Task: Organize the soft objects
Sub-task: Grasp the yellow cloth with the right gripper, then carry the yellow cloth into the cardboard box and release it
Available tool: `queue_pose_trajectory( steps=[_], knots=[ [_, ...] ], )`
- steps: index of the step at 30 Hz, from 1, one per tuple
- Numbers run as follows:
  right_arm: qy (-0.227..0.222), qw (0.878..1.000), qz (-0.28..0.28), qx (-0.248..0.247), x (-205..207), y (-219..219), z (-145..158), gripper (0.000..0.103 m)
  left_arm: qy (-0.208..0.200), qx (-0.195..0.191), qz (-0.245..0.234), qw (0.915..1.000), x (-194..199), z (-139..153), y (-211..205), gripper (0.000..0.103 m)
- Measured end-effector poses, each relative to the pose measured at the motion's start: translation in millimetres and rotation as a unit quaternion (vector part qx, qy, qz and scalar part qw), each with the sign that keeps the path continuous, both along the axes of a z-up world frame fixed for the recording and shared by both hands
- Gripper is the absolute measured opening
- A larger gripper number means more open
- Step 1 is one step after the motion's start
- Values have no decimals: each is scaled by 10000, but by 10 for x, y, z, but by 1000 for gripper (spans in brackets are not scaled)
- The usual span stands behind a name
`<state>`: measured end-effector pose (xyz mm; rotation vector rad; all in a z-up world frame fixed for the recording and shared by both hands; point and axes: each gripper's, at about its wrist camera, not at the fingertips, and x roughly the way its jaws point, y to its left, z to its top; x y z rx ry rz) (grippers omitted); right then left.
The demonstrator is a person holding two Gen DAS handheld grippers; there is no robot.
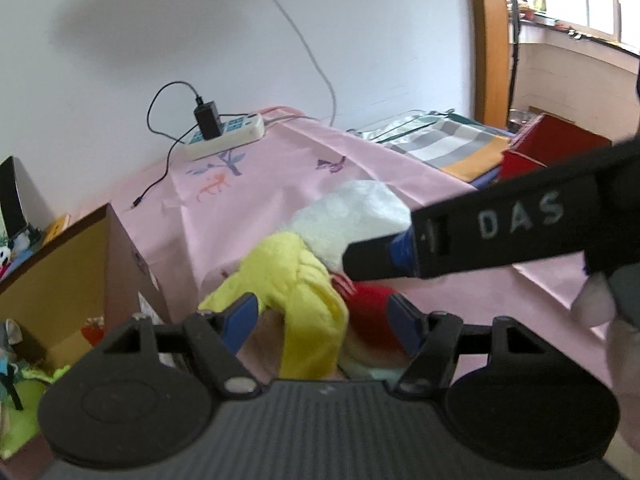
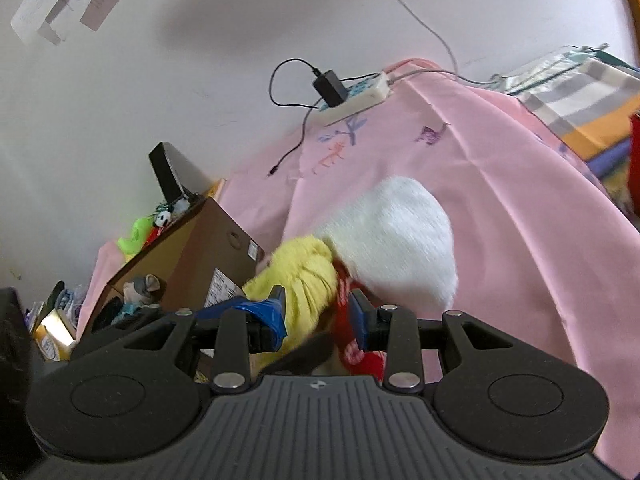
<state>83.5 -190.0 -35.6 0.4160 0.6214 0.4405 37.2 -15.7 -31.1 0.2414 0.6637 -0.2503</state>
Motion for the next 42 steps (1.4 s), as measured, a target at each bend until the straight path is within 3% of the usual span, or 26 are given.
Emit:
queue_pose_trajectory(
  steps=[8, 10, 20, 33, 42],
  knots=[
    [213, 9989, 427, 15, 357, 131, -12, 18, 112, -58, 191, 9997, 247, -123, 43, 69],
    [291, 9984, 484, -31, 426, 175, -40, 18, 137, -48, 202, 9997, 288, -139, 46, 61],
    [383, 9981, 452, -184, 515, 260, -148, 17, 145, -50, 128, 9998, 303, -195, 48, 43],
    [-69, 9987, 450, -228, -9, 243, 87, 15, -230, -143, -12, 9996, -243, 110, 36, 39],
    [-314, 9963, 726, -327, -469, 519, 268, 15, -475, -203, 55, 9986, -785, 350, 262, 39]
  ],
)
